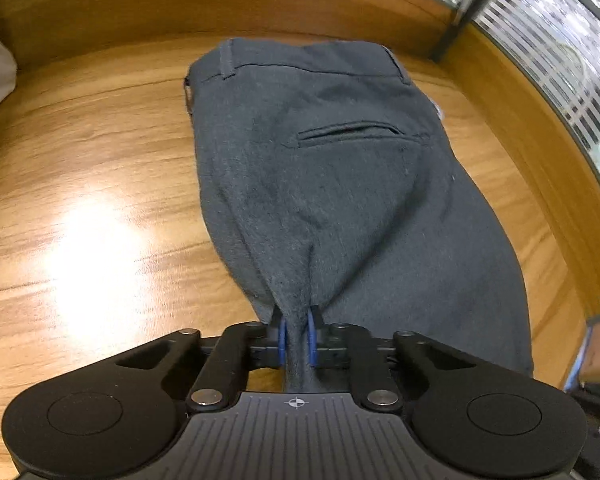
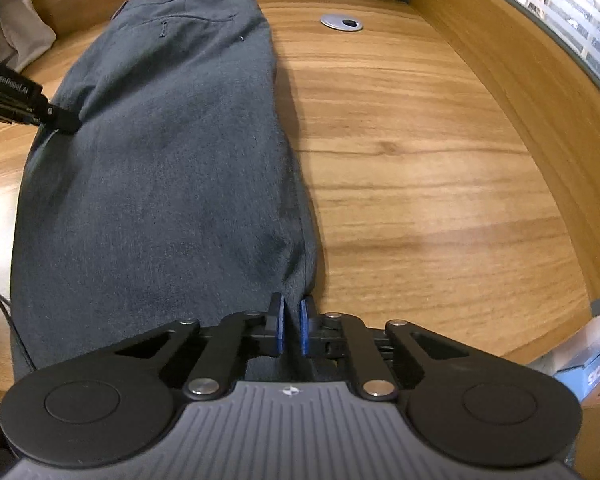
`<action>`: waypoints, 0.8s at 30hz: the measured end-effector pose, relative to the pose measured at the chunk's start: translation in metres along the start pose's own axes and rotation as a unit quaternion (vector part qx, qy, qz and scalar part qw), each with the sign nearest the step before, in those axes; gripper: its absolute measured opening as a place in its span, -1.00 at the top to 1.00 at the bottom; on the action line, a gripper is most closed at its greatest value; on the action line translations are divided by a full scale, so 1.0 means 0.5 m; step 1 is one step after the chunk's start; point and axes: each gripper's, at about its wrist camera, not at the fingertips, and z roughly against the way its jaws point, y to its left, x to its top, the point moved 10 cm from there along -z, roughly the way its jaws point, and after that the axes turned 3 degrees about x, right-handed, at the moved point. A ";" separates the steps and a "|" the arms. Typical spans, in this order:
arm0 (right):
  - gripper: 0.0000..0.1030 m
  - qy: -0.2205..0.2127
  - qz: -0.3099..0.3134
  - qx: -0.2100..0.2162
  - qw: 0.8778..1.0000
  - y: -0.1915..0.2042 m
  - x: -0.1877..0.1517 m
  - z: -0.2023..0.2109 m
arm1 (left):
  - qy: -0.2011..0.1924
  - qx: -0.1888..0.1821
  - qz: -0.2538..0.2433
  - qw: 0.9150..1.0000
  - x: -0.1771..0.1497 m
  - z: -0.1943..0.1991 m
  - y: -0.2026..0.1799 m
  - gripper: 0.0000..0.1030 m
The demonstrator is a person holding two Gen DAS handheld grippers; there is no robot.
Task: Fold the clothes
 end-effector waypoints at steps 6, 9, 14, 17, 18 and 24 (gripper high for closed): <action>0.85 0.002 -0.010 -0.008 1.000 0.001 0.048 -0.026 | -0.020 0.003 -0.001 1.000 0.037 -0.016 0.012 0.79; 0.85 0.001 -0.016 -0.009 1.000 0.001 0.085 -0.043 | -0.031 0.006 0.012 0.999 0.078 -0.037 0.024 0.79; 0.88 -0.005 -0.010 -0.002 1.000 -0.002 0.167 -0.077 | -0.046 0.014 0.014 0.999 0.158 -0.073 0.042 0.79; 0.89 -0.011 0.005 0.008 1.000 -0.004 0.215 -0.099 | -0.050 0.019 0.017 0.998 0.201 -0.095 0.045 0.79; 0.89 -0.012 0.009 0.012 1.000 -0.006 0.228 -0.105 | -0.052 0.021 0.014 0.998 0.210 -0.101 0.041 0.79; 0.80 -0.011 0.032 0.032 0.999 -0.010 0.244 -0.094 | -0.058 0.011 -0.003 0.998 0.218 -0.096 0.034 0.72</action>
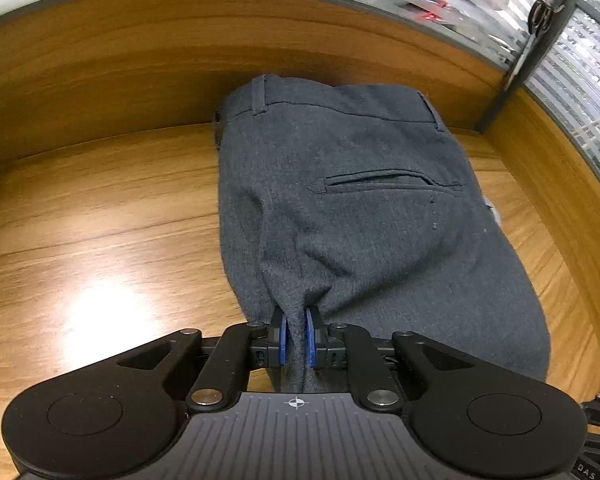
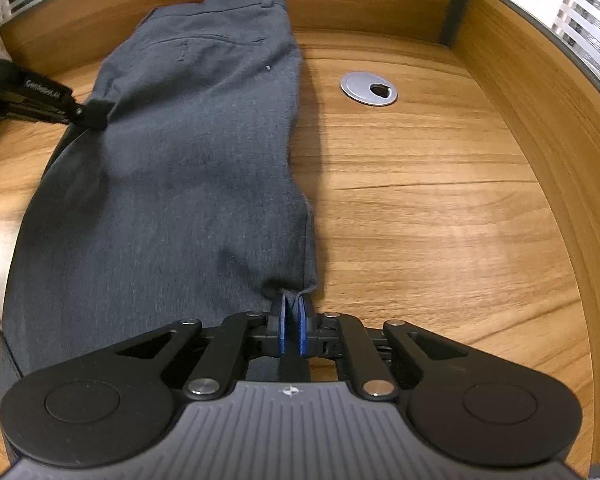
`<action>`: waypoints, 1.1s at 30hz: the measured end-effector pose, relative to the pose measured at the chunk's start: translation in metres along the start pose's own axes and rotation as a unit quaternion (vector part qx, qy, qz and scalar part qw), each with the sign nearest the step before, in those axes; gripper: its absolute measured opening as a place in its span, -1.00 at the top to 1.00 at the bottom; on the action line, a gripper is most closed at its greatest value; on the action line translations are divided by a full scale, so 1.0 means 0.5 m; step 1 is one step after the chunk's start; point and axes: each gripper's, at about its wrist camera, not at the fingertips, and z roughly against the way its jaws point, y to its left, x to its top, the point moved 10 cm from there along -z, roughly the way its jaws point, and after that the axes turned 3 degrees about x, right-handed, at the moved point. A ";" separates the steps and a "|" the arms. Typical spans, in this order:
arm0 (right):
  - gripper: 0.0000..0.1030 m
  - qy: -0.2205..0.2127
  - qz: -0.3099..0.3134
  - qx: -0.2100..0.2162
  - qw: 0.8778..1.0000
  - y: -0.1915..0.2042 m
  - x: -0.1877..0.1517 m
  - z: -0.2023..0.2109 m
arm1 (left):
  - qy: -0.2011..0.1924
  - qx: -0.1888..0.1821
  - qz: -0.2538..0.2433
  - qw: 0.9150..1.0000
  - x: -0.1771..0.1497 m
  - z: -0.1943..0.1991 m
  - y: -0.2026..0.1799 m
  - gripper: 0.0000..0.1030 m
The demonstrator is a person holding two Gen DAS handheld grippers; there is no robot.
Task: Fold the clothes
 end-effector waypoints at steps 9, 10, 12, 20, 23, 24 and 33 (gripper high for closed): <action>0.49 -0.041 0.002 0.033 0.999 -0.016 -0.084 0.130 | -0.049 -0.019 0.034 0.998 -0.035 0.166 0.081 0.40; 0.49 -0.048 0.003 0.037 0.998 -0.015 -0.100 0.148 | -0.058 -0.016 0.032 0.998 -0.045 0.196 0.092 0.40; 0.46 -0.057 0.000 0.041 0.998 -0.016 -0.136 0.187 | -0.070 -0.013 0.028 0.997 -0.063 0.246 0.103 0.38; 0.40 -0.071 -0.025 0.037 0.997 -0.019 -0.286 0.285 | -0.102 -0.033 0.003 0.994 -0.186 0.395 0.084 0.26; 0.39 -0.058 -0.028 0.038 0.997 -0.016 -0.338 0.295 | -0.097 -0.042 -0.024 0.994 -0.252 0.420 0.054 0.26; 0.38 -0.052 -0.028 0.041 0.997 -0.015 -0.354 0.294 | -0.096 -0.044 -0.030 0.994 -0.275 0.427 0.041 0.26; 0.09 -0.035 0.065 0.102 0.992 -0.001 -0.452 0.266 | -0.100 -0.028 -0.059 0.993 -0.473 0.478 -0.076 0.26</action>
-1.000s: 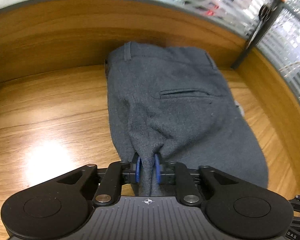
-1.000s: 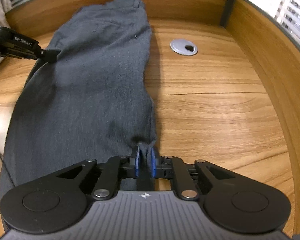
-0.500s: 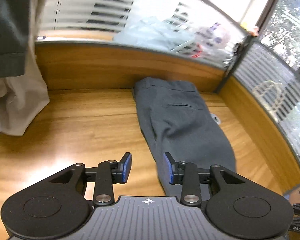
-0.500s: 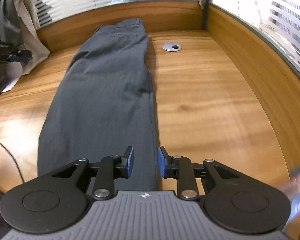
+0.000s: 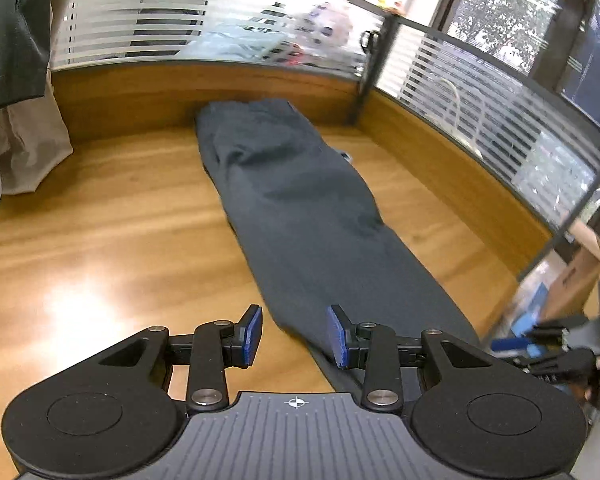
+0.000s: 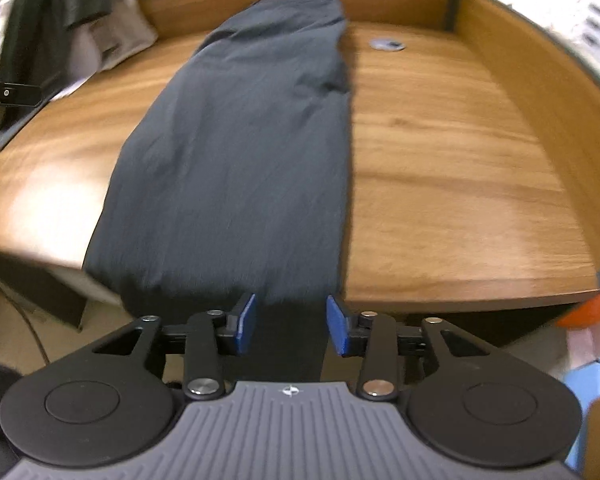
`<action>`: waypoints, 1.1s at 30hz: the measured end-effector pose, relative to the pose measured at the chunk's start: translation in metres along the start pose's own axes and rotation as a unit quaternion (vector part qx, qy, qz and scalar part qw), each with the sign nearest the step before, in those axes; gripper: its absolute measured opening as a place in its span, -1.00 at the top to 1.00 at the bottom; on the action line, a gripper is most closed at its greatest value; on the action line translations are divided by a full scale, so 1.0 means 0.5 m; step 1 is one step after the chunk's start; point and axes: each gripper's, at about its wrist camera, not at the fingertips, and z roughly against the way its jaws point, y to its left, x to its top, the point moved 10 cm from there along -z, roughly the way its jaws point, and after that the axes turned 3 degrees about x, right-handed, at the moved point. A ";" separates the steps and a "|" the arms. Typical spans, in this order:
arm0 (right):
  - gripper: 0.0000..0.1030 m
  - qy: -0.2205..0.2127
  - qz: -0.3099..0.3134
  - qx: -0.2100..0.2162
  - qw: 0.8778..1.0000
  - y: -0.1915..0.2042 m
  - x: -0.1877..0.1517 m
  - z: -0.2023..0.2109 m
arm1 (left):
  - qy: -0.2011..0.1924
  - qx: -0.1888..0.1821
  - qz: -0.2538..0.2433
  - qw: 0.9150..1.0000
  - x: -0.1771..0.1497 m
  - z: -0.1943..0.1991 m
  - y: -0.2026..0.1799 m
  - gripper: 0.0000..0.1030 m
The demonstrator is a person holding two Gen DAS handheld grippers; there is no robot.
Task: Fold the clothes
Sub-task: 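Move both open grippers to the trouser hem hanging over the desk edge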
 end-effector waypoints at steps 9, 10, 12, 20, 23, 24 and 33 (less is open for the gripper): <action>0.05 0.009 0.078 0.073 0.994 -0.020 -0.027 -0.005 | 0.041 0.021 0.043 0.998 -0.189 -0.047 -0.134 0.29; 0.05 0.010 0.083 0.081 0.993 -0.020 -0.025 -0.002 | 0.047 0.021 0.045 0.998 -0.210 -0.060 -0.149 0.29; 0.05 0.009 0.093 0.087 0.992 -0.020 -0.020 -0.001 | 0.053 0.020 0.040 0.998 -0.239 -0.084 -0.175 0.29; 0.17 0.027 0.087 0.093 0.991 -0.025 -0.010 -0.032 | 0.063 0.040 0.001 0.997 -0.274 -0.166 -0.205 0.29; 0.18 0.030 0.077 0.089 0.993 -0.032 -0.008 -0.046 | 0.061 0.043 -0.002 0.997 -0.270 -0.176 -0.200 0.29; 0.18 0.033 0.068 0.090 0.993 -0.034 -0.010 -0.051 | 0.063 0.044 -0.002 0.997 -0.270 -0.180 -0.198 0.29; 0.88 0.047 0.053 0.072 0.995 -0.042 -0.018 -0.076 | 0.082 0.045 -0.034 0.995 -0.277 -0.232 -0.200 0.29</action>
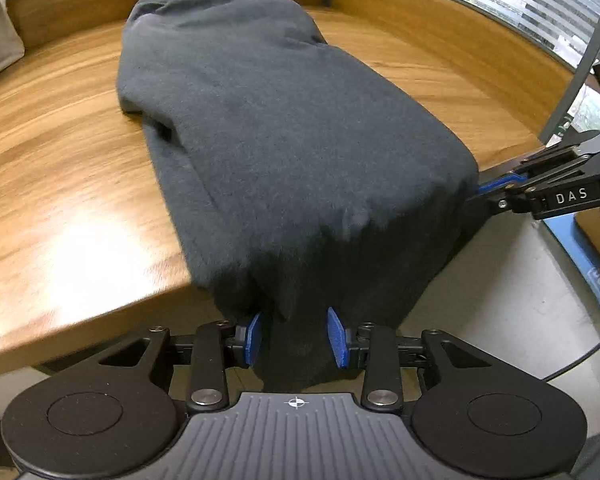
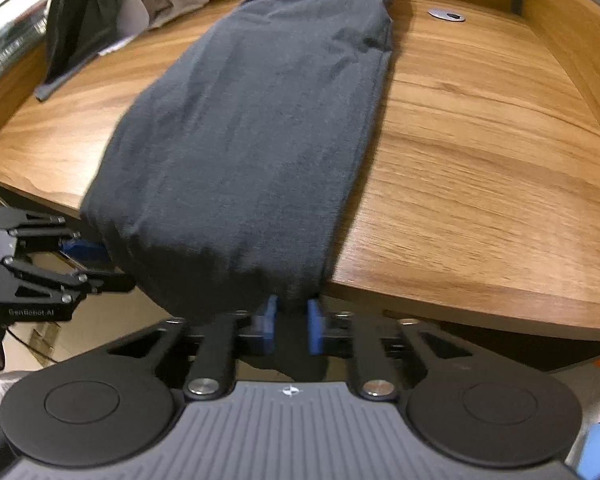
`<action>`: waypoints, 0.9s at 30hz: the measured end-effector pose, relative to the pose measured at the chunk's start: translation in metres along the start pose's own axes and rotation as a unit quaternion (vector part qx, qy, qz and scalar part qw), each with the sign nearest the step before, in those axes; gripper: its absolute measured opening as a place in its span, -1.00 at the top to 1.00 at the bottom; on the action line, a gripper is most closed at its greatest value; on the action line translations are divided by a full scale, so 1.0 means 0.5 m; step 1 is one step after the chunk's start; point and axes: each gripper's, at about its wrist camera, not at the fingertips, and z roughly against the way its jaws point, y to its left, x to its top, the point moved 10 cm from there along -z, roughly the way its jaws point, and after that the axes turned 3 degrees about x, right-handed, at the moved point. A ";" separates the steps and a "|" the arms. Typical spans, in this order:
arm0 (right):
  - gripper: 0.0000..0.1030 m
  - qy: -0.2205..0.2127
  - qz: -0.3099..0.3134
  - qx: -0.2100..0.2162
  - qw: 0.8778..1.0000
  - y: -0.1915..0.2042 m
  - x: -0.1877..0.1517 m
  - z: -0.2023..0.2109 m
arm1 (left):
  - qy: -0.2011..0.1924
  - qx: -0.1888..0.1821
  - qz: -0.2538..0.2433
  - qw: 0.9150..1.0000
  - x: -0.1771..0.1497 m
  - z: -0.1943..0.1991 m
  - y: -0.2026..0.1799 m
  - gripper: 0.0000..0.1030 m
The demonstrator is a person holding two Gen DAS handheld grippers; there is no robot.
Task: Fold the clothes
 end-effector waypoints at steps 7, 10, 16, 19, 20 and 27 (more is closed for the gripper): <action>0.96 0.007 0.006 0.011 1.000 0.018 0.011 0.052 | -0.019 -0.036 -0.021 0.999 0.026 0.056 -0.015 0.91; 0.96 -0.003 -0.001 0.026 1.000 0.030 0.029 0.095 | -0.036 -0.047 0.002 0.998 0.045 0.113 -0.004 0.92; 0.91 -0.001 0.001 0.047 0.999 0.052 0.044 0.138 | -0.027 -0.061 0.026 0.997 0.054 0.184 0.020 0.87; 0.81 0.030 0.028 0.022 0.999 0.047 0.012 0.112 | 0.021 -0.027 0.001 0.999 0.001 0.158 0.029 0.28; 0.70 0.038 0.033 0.014 0.999 0.042 0.000 0.104 | 0.036 -0.018 -0.002 0.999 -0.020 0.149 0.034 0.25; 0.07 0.007 0.040 0.011 0.999 0.031 -0.034 0.086 | 0.018 0.011 -0.005 1.000 -0.057 0.152 0.053 0.07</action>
